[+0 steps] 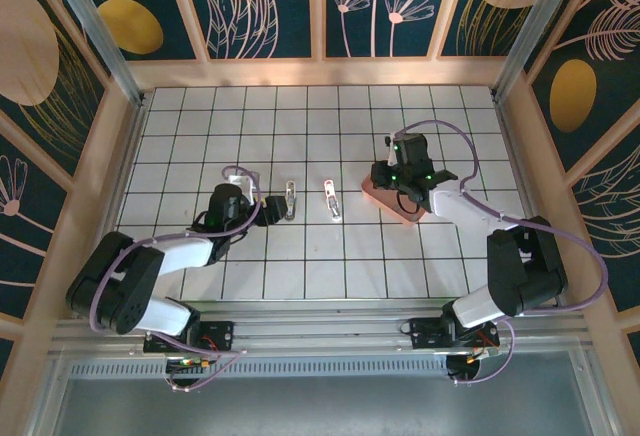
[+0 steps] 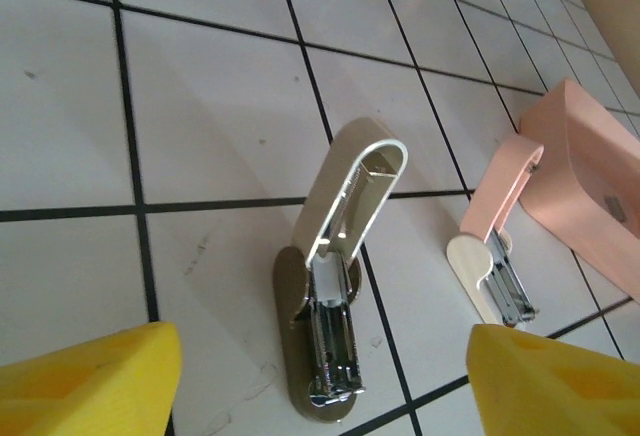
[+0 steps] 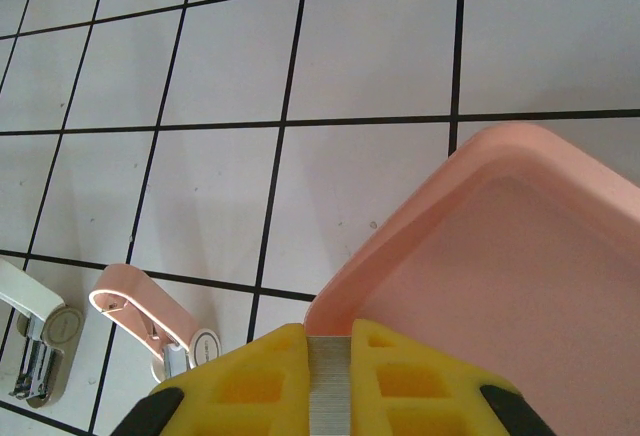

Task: Load the staples into the stapler

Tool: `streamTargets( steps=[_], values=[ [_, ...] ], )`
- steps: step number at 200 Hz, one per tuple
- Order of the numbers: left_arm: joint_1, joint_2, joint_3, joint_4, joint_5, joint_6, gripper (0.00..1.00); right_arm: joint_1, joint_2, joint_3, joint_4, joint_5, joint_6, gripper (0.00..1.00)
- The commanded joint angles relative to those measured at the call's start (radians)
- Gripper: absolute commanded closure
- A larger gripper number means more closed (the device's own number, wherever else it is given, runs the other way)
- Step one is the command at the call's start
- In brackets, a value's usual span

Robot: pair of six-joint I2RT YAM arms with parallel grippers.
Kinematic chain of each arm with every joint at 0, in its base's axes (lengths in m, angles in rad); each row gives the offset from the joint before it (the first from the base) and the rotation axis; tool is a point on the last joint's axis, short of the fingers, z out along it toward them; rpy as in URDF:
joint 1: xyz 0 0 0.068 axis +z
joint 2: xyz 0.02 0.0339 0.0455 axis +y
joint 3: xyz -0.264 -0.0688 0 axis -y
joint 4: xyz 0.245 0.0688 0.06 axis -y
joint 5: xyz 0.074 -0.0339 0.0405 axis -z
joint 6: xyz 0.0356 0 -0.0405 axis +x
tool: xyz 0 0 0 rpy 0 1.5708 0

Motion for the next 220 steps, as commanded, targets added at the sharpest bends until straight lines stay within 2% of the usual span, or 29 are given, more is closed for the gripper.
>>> streamTargets(
  steps=[1,43,85,193,220],
  values=[
    [-0.005,0.058,0.043,0.052,0.082,-0.039,0.27,0.010,0.002,-0.004,0.031,0.008,0.003,0.87],
    [-0.006,0.139,0.080,0.068,0.139,-0.067,0.28,0.010,-0.002,-0.011,0.033,0.009,0.003,0.88],
    [-0.014,0.194,0.104,0.061,0.191,-0.084,0.33,0.009,-0.003,-0.012,0.032,0.014,-0.001,0.88],
    [-0.049,0.237,0.112,0.080,0.227,-0.103,0.33,0.010,-0.026,-0.018,0.016,0.029,-0.006,0.88],
    [-0.051,0.222,0.107,0.061,0.198,-0.094,0.33,0.011,-0.031,-0.011,-0.002,0.043,-0.011,0.88]
  ],
)
